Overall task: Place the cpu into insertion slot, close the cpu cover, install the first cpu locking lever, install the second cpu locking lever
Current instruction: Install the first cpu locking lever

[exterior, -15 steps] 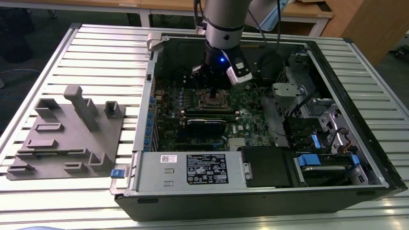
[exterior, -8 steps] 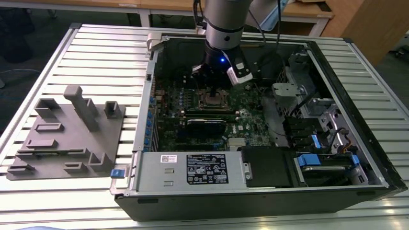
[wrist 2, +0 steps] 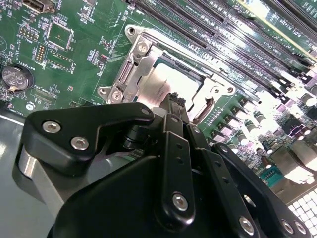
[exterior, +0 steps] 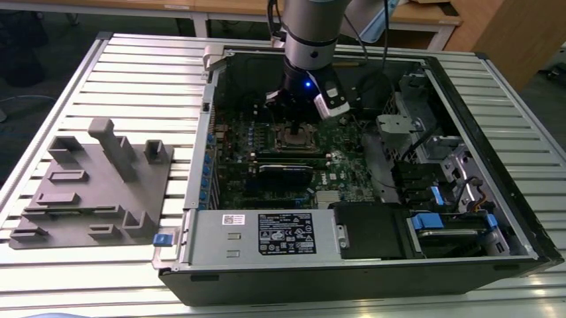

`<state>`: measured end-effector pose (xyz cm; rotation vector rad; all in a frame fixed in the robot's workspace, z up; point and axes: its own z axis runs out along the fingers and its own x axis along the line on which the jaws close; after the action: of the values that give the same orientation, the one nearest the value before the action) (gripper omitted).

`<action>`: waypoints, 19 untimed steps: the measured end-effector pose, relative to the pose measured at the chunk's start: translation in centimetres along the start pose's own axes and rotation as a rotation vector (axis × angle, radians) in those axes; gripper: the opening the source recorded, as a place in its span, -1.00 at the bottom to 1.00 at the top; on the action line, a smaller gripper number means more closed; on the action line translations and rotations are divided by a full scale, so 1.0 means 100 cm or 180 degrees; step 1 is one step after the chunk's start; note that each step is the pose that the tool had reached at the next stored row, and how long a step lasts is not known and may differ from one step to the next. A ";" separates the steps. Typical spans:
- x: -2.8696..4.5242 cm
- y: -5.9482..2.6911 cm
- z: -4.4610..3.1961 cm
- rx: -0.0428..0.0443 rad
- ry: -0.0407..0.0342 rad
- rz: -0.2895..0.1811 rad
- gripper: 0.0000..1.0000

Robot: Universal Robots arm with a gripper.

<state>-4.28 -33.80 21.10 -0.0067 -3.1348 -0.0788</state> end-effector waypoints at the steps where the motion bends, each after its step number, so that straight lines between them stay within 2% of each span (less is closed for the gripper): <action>1: 0.0000 0.0000 0.0000 0.0000 0.0000 0.0000 -0.80; 10: 0.0000 -0.0002 -0.0001 -0.0001 0.0000 0.0000 -0.80; 17: 0.0001 0.0006 -0.0155 -0.0001 0.0000 0.0000 -0.80; 19: 0.0001 0.0007 -0.0158 -0.0001 0.0000 0.0000 -0.80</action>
<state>-4.28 -33.81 22.68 -0.0066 -3.1348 -0.0794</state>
